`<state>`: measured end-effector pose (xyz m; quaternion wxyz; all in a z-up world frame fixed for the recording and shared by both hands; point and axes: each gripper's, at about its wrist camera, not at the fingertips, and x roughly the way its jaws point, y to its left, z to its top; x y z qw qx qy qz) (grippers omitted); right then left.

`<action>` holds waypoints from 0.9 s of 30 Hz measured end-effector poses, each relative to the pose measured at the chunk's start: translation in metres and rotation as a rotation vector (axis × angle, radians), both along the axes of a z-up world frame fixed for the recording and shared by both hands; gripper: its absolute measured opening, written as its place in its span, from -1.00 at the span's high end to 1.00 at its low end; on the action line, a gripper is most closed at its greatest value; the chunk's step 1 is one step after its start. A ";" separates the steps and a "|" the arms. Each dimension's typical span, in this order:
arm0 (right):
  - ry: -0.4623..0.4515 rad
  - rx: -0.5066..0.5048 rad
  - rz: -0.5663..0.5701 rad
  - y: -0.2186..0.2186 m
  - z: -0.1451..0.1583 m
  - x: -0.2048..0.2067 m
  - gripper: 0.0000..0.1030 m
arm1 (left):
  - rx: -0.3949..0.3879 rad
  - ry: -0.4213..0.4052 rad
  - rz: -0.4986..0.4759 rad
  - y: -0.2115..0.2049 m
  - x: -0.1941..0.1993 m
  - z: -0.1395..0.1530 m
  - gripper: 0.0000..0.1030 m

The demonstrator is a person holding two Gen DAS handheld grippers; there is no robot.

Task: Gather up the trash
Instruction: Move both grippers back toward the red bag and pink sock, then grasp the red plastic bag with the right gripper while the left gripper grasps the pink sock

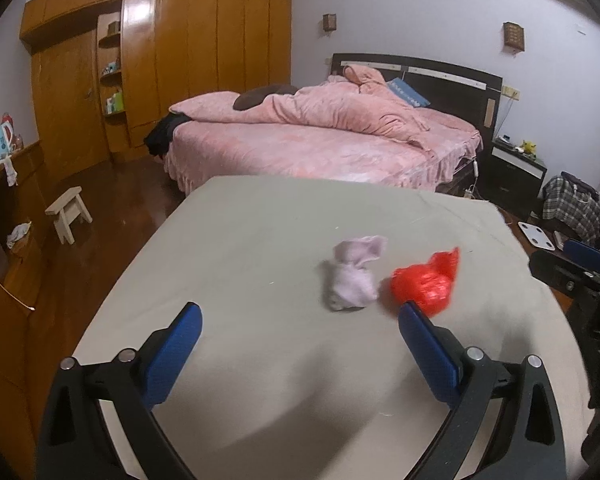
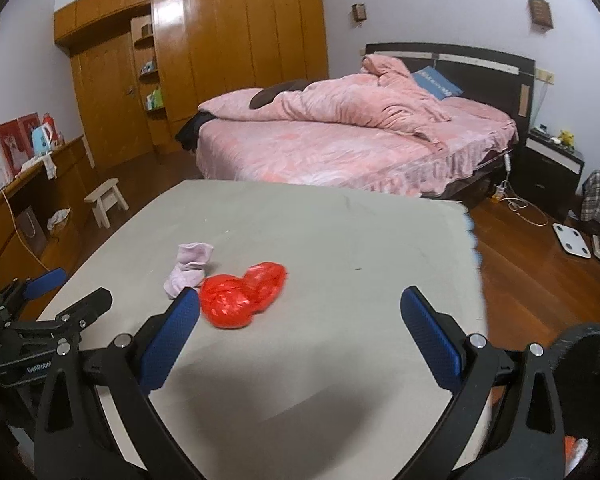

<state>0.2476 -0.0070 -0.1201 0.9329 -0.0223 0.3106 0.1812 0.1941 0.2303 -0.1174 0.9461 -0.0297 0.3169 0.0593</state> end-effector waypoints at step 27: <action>0.232 -0.036 0.141 0.088 -0.066 0.057 -0.11 | -0.039 0.041 0.045 0.048 0.023 -0.019 -0.88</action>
